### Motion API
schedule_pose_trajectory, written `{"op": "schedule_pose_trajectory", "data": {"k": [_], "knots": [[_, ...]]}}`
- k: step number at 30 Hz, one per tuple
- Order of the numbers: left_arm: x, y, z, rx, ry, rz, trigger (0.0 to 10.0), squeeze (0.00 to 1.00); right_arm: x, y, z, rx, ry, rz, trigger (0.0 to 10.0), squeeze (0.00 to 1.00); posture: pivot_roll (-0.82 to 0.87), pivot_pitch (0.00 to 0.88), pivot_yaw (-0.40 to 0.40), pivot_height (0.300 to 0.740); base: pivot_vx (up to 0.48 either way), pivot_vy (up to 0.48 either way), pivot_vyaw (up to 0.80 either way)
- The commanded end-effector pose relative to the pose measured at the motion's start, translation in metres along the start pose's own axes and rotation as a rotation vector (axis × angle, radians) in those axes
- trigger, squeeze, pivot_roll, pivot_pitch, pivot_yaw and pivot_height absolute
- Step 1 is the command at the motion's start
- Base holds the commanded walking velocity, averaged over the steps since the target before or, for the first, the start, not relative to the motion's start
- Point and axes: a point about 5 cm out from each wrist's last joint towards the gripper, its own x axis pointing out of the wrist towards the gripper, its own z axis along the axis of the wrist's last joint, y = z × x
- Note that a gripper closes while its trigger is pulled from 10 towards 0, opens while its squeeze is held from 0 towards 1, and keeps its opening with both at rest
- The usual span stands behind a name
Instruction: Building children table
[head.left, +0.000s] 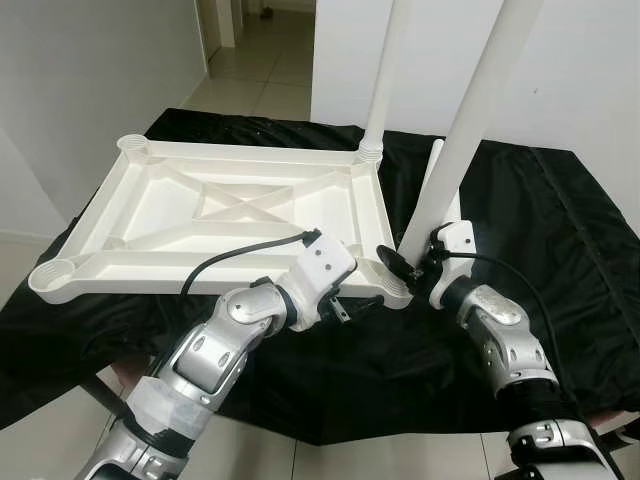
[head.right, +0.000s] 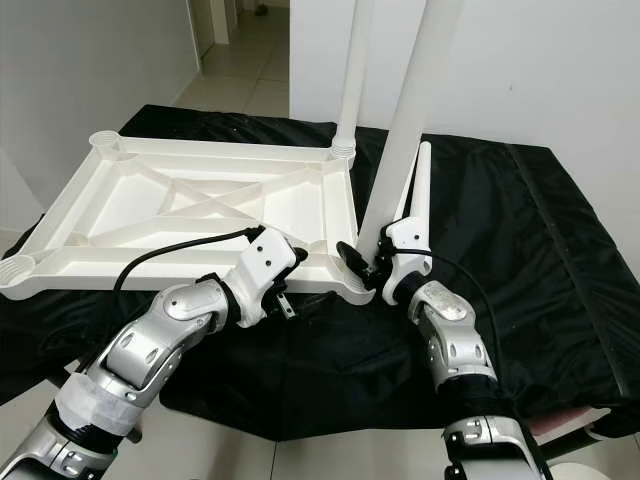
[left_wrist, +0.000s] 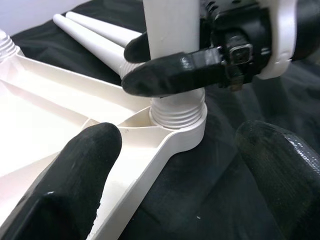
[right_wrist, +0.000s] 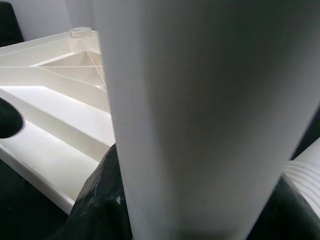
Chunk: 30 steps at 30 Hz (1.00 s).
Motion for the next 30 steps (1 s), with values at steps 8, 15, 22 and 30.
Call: {"op": "schedule_pose_trajectory", "data": {"k": [8, 15, 22, 30], "knots": [[0.007, 0.002, 0.003, 0.020, -0.009, -0.024, 10.0, 0.00, -0.003, 0.011, -0.007, 0.031, 0.039, -0.175, 10.0, 0.00, 0.00, 0.030, -0.027, 0.740, 0.000, 0.000, 0.00], [0.005, 0.007, 0.004, 0.015, -0.011, -0.006, 10.0, 0.00, -0.006, 0.016, -0.006, 0.097, 0.067, -0.497, 10.0, 0.00, 0.00, 0.053, -0.026, 0.740, 0.000, 0.000, 0.00], [-0.002, 0.010, 0.002, -0.009, -0.013, 0.057, 10.0, 0.00, 0.000, 0.032, 0.001, 0.198, -0.014, -0.709, 10.0, 0.00, 0.03, 0.081, -0.036, 0.740, 0.000, 0.000, 0.00], [-0.004, 0.019, 0.001, -0.022, -0.013, 0.120, 10.0, 0.00, 0.011, 0.050, 0.020, 0.270, -0.128, -0.613, 10.0, 1.00, 0.03, 0.079, -0.044, 0.740, 0.000, 0.000, 0.00]]}}
